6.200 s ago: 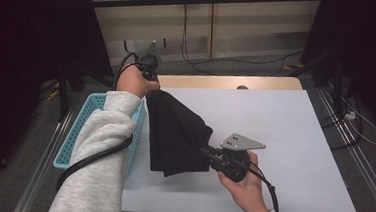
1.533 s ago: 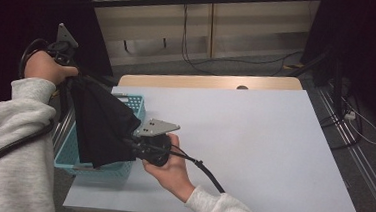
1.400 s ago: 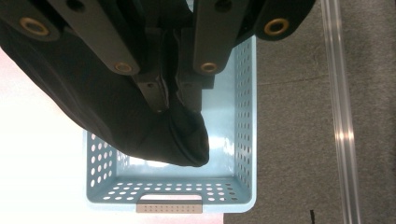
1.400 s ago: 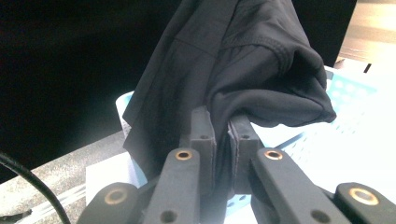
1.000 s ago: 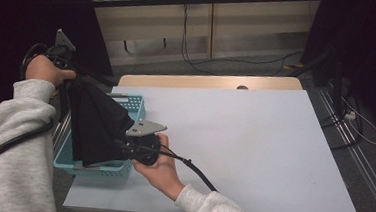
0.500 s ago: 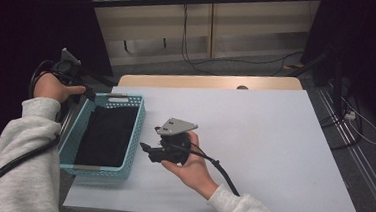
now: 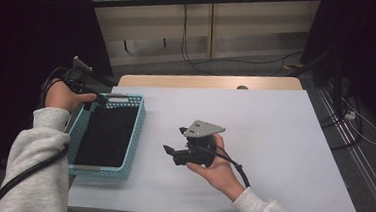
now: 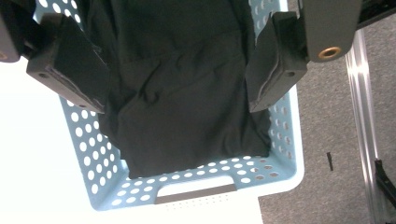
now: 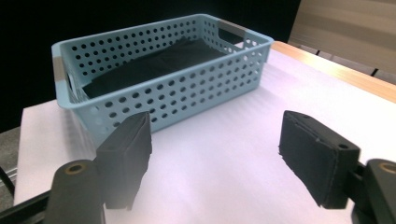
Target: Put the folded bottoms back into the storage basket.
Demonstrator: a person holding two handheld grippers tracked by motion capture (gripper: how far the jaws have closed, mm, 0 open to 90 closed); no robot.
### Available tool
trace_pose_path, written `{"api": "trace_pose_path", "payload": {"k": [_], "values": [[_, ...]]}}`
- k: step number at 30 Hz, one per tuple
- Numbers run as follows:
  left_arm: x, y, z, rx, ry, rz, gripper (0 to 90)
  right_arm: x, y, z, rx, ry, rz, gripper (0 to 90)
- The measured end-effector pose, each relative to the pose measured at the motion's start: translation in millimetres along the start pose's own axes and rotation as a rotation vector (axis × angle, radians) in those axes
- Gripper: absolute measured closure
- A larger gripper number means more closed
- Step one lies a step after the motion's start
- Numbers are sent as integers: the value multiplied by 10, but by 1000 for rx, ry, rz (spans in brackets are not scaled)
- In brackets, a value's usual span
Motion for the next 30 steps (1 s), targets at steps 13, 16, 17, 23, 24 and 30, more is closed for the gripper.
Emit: {"api": "trace_pose_path", "payload": {"k": [13, 16, 17, 23, 24, 30], "values": [[-33, 189, 108, -36, 8, 17, 196, -227, 101, -157, 4, -24, 4, 229], [-39, 230, 131, -40, 8, 26, 193, -280, 117, -180, -1, -31, 10, 227], [-40, 248, 135, -43, 7, 32, 192, -292, 121, -187, -1, -29, 11, 226], [-35, 354, 153, -62, 19, 45, 187, -344, 136, -240, 10, -29, 29, 220], [-41, 369, 157, -66, 17, 47, 186, -354, 147, -253, 7, -31, 30, 219], [-83, 461, 204, -85, 18, 60, 181, -431, 220, -352, -9, -38, 37, 214]]}}
Point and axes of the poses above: each handheld gripper's, and its own axes: z roughly forward along the jaws, x roughly out of its top, y roughly to its right, the point moved 10 cm from there along z, roughly forward along the jaws, and after that the axes turned 7 degrees about -z, right-handed, at the moved point
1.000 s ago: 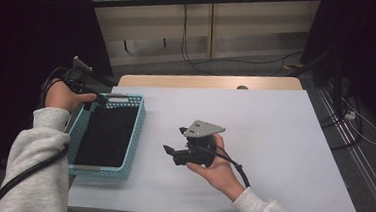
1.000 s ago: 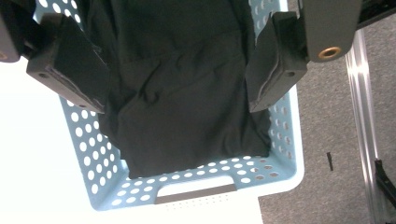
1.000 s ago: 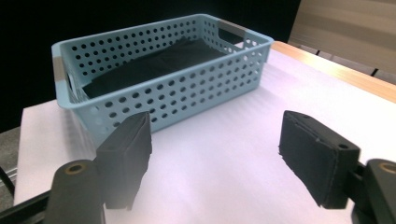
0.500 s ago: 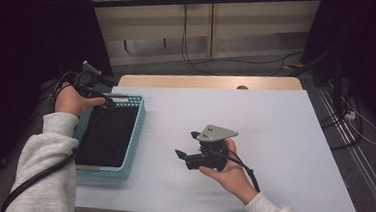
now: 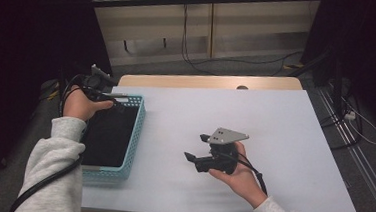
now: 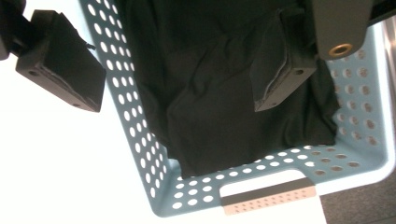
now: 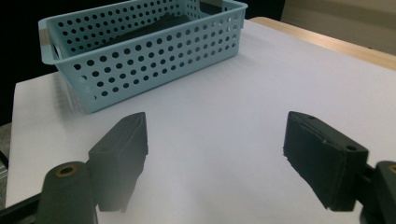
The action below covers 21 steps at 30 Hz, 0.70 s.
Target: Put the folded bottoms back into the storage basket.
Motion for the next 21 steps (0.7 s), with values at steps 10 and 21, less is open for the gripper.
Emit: {"api": "trace_pose_path", "payload": {"k": [10, 21], "values": [[-34, 227, 88, -41, 9, 28, 179, -116, 123, -167, -23, -5, 22, 214], [-96, 453, 187, -83, 14, 53, 177, -256, 202, -303, -46, -11, 40, 218]]}}
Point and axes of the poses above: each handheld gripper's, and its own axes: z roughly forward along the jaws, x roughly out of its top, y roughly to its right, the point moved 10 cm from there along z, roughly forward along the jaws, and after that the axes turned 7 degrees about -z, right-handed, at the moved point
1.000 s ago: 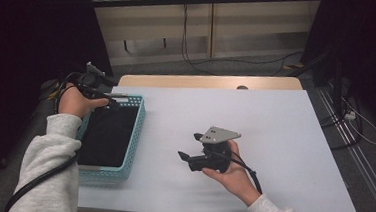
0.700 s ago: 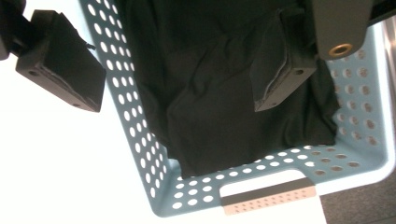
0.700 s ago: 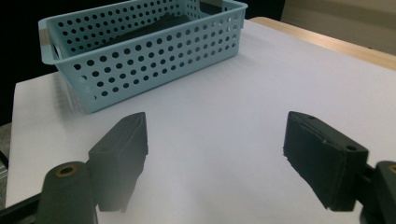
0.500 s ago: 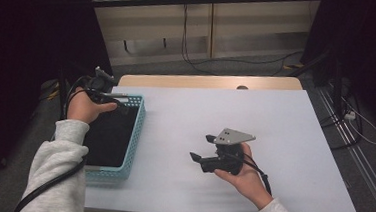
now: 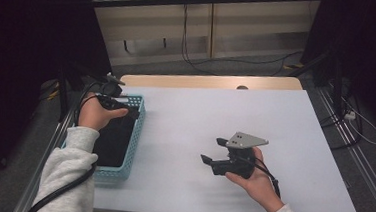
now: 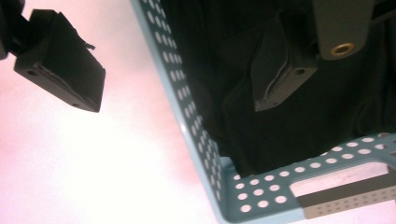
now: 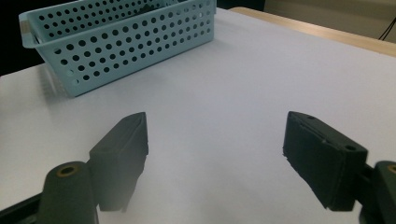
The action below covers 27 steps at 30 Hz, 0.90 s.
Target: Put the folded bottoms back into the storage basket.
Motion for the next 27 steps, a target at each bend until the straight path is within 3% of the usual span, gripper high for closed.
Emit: {"api": "trace_pose_path", "payload": {"k": [13, 27], "values": [[-64, 292, 125, -60, 7, 41, 174, -178, 112, -157, -19, -24, 13, 217], [-152, 501, 188, -103, 27, 76, 171, -309, 250, -299, -46, -48, 17, 215]]}}
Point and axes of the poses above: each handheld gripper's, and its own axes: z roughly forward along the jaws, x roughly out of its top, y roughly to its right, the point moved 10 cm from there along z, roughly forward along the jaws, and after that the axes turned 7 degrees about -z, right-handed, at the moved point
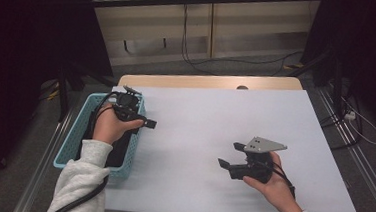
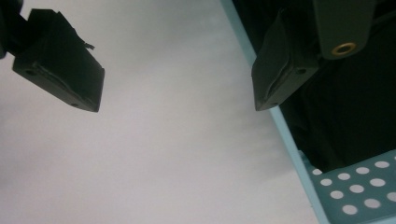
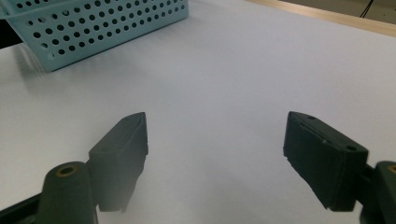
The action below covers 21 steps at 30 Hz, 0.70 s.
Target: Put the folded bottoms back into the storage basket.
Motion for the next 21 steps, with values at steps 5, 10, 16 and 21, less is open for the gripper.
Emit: {"api": "trace_pose_path", "payload": {"k": [5, 10, 16, 21], "values": [[-25, 83, 27, -17, 4, 20, 170, -28, 25, -29, -1, -4, 3, 215], [-64, 152, 59, -30, 8, 32, 169, -68, 58, -64, -7, -11, 7, 215], [-117, 188, 117, -40, 8, 32, 167, -121, 92, -104, -10, -21, 9, 215], [-174, 250, 162, -64, 11, 49, 166, -158, 130, -144, -13, -26, 7, 215]]}}
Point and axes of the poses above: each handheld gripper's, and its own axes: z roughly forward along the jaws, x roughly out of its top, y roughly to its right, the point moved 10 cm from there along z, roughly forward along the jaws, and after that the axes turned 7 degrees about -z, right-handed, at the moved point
